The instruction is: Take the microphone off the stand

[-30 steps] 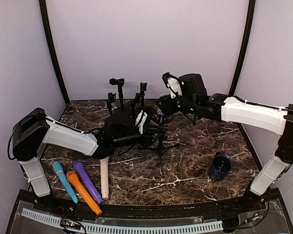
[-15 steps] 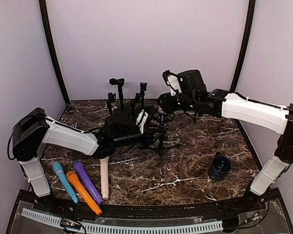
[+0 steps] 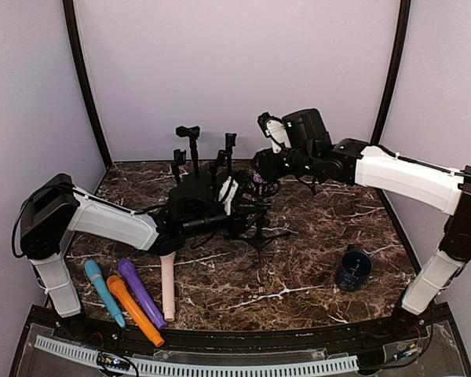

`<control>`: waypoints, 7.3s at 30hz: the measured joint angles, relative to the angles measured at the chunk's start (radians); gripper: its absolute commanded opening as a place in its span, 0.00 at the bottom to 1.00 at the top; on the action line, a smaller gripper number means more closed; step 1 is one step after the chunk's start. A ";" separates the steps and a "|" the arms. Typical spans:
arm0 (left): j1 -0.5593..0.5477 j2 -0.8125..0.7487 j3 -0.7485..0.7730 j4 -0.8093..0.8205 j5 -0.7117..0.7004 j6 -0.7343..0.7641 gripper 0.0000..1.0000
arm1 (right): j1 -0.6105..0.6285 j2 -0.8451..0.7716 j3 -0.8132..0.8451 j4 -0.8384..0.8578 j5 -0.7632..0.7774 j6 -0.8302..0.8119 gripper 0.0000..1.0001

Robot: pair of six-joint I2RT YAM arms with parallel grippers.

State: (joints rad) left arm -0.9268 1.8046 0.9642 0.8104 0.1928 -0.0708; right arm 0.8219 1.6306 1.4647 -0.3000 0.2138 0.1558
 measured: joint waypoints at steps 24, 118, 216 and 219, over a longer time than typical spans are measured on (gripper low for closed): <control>-0.007 -0.006 -0.035 0.008 0.010 0.007 0.00 | -0.038 -0.002 0.001 -0.005 -0.272 -0.199 0.16; 0.344 -0.726 -0.130 -0.726 -0.148 0.089 0.89 | -0.027 -0.149 0.217 -0.181 -0.706 -0.059 0.19; 0.503 -0.521 0.045 -0.734 -0.097 0.003 0.90 | 0.079 0.126 0.227 0.148 -0.341 0.183 0.99; 0.551 -0.449 0.046 -0.712 -0.072 0.003 0.90 | -0.048 0.114 0.147 0.141 -0.317 0.190 0.99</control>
State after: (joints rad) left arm -0.3759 1.3556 1.0103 0.0982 0.1207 -0.0677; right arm 0.7742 1.7447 1.6115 -0.1593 -0.1028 0.3458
